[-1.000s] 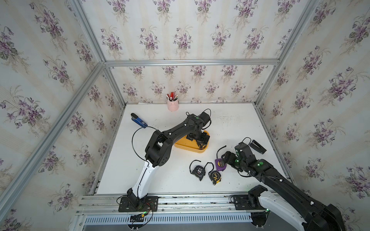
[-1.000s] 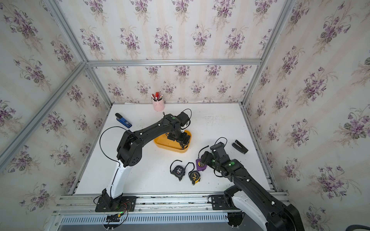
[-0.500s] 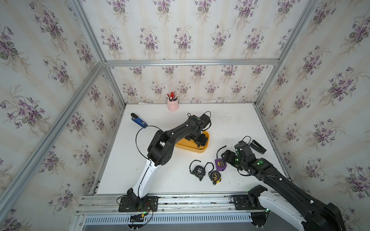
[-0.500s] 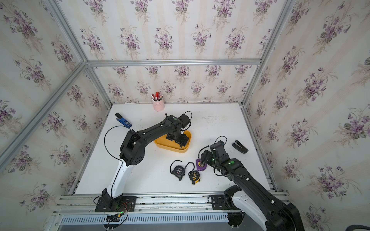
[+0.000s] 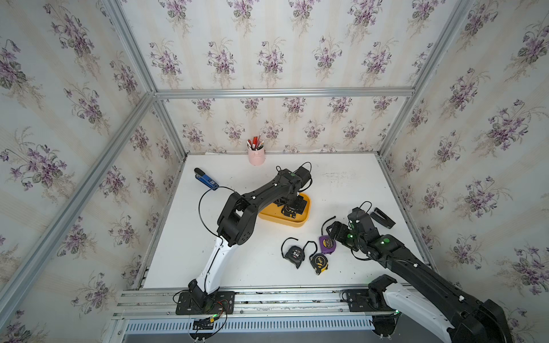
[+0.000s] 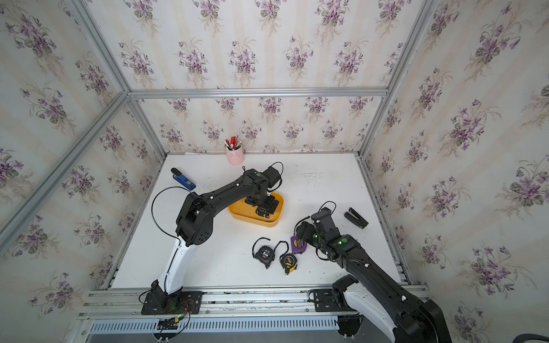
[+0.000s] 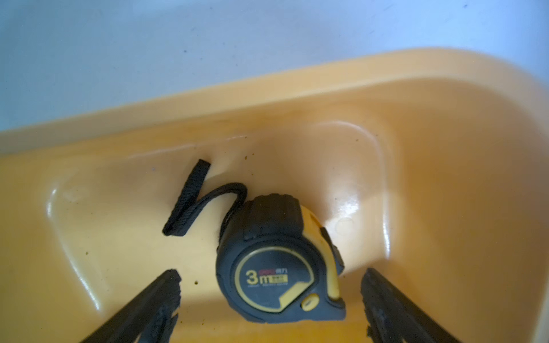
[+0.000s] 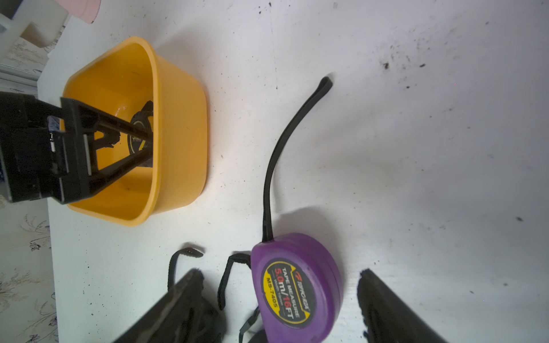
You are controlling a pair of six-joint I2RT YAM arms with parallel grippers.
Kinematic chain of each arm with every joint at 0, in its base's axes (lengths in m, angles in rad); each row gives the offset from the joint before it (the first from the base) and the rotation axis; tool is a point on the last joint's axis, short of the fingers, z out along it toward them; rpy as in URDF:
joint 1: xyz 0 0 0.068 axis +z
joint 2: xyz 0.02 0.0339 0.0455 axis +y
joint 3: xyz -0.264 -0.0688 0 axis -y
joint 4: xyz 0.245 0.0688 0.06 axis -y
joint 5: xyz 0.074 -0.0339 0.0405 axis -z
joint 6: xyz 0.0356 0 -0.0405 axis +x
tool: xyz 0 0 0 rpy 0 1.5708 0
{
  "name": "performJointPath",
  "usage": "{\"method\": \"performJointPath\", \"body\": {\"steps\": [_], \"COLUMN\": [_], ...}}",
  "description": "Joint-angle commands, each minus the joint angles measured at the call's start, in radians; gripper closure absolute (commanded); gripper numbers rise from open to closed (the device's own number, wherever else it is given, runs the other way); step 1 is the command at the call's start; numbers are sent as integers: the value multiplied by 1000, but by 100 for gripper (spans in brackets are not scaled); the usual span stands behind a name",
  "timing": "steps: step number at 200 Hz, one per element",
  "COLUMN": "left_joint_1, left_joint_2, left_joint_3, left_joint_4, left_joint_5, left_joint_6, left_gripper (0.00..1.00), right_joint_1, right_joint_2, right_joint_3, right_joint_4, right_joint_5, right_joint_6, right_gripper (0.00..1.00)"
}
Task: Take the tape measure out of the storage box
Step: Pick up the tape measure from the storage box.
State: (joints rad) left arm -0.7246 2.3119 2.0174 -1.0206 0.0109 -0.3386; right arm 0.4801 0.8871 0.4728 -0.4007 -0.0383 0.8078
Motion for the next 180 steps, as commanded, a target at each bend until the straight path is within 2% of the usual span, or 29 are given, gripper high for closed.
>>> {"method": "performJointPath", "body": {"steps": [1, 35, 92, 123, 157, 180], "left_joint_1": [-2, -3, -1, -2, -2, -2], "left_joint_2": [-12, 3, 36, 56, 70, 69], "left_joint_3": [-2, 11, 20, 42, 54, 45], "left_joint_4": [22, 8, 3, 0, -3, -8], "left_joint_5": [48, 46, -46, -48, -55, -67], "left_joint_6": [16, -11, -71, -83, -95, -97], "left_gripper": [3, 3, 3, 3, 16, 17], "right_joint_1": [0, 0, 0, 0, 1, 1], "right_joint_2": [1, 16, 25, 33, 37, 33], "right_joint_3": [-8, -16, -10, -8, -5, -3], "right_joint_4": [19, 48, 73, 80, 79, 73], "right_joint_5": [-4, -21, -35, -40, -41, -40], "right_joint_6": [-7, -5, -15, -17, -17, -20], "right_gripper": [16, 16, 16, 16, 16, 16]}}
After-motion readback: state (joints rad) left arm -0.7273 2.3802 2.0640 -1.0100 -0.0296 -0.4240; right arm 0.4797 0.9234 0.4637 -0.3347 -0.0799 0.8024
